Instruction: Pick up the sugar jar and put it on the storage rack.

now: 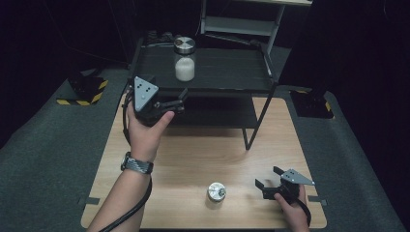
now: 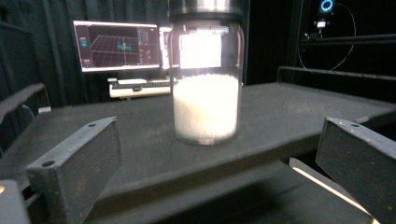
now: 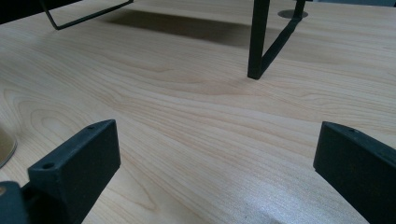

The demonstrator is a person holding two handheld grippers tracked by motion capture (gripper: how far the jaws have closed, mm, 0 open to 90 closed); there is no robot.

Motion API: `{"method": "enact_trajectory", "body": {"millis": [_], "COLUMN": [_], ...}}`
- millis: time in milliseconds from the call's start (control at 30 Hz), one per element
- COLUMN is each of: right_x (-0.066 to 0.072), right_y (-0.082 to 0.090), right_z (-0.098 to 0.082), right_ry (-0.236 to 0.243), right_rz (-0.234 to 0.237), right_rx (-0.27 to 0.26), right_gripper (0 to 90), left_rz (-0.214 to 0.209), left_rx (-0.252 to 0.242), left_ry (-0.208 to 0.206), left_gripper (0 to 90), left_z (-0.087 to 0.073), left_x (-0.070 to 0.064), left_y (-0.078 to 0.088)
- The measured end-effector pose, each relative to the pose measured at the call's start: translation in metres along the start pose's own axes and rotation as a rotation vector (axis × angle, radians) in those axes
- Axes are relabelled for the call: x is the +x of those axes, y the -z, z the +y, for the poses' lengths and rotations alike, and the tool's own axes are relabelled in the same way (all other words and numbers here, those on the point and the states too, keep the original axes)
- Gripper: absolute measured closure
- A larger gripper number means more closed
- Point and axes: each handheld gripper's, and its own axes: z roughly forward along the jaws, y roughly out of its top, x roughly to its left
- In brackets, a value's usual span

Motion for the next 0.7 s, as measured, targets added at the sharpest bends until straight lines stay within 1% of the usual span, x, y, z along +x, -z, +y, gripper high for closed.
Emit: {"method": "enact_trajectory", "body": {"millis": [33, 200, 367, 467, 500, 533, 600, 700], "right_x": [0.0, 0.0, 0.001, 0.002, 0.002, 0.002, 0.002, 0.002], "right_y": [0.0, 0.0, 0.0, -0.001, 0.0, 0.0, 0.0, -0.001], "right_z": [0.0, 0.0, 0.0, 0.001, 0.001, 0.001, 0.001, 0.001], "right_ry": [0.0, 0.004, 0.007, 0.021, 0.021, 0.021, 0.014, 0.021], "right_rz": [0.0, 0.0, -0.003, -0.004, -0.005, -0.005, -0.006, -0.007], "right_rx": [0.0, 0.001, 0.002, 0.007, 0.006, 0.006, 0.005, 0.006], "right_gripper": [0.2, 0.2, 0.2, 0.2, 0.2, 0.2, 0.2, 0.2], "left_rz": [-0.001, -0.015, -0.033, -0.036, -0.034, -0.034, -0.038, -0.048], "left_rx": [0.001, 0.013, 0.016, 0.02, 0.03, 0.03, 0.043, 0.062], "left_ry": [0.004, -0.013, 0.001, 0.011, 0.002, 0.002, 0.002, 0.017], "left_gripper": [0.6, 0.6, 0.6, 0.5, 0.6, 0.6, 0.6, 0.6], "left_z": [-0.004, -0.018, -0.035, -0.045, -0.052, -0.052, -0.06, -0.078], "left_x": [0.0, -0.003, -0.003, -0.004, -0.006, -0.006, -0.006, -0.008], "left_y": [0.003, 0.015, 0.03, 0.038, 0.044, 0.044, 0.048, 0.057]}}
